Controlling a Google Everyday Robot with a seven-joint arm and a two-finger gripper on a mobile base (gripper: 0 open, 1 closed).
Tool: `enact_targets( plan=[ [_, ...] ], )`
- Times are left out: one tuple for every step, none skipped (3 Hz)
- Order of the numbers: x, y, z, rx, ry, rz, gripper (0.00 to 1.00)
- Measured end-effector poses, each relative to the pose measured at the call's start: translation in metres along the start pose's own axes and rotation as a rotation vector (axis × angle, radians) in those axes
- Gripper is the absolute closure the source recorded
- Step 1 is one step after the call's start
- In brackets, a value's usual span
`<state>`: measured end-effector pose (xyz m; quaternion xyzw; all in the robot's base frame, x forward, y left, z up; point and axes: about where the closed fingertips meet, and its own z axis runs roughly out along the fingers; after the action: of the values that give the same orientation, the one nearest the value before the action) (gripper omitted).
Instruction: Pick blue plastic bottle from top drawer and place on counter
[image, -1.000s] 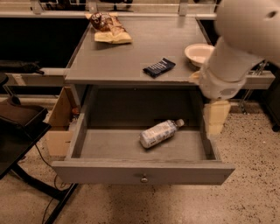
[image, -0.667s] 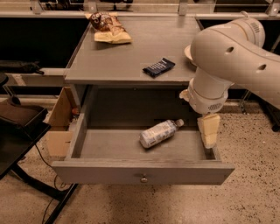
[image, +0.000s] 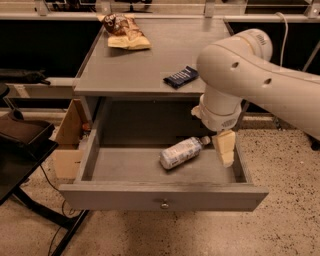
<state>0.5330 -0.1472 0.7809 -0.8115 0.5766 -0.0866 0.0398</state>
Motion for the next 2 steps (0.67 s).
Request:
enact_targets(
  plan=[
    [-0.015,-0.031,0.039,-0.015,0.021,-0.072,0.0],
    [-0.026,-0.06,0.085,-0.033,0.027,-0.118,0.0]
  ],
)
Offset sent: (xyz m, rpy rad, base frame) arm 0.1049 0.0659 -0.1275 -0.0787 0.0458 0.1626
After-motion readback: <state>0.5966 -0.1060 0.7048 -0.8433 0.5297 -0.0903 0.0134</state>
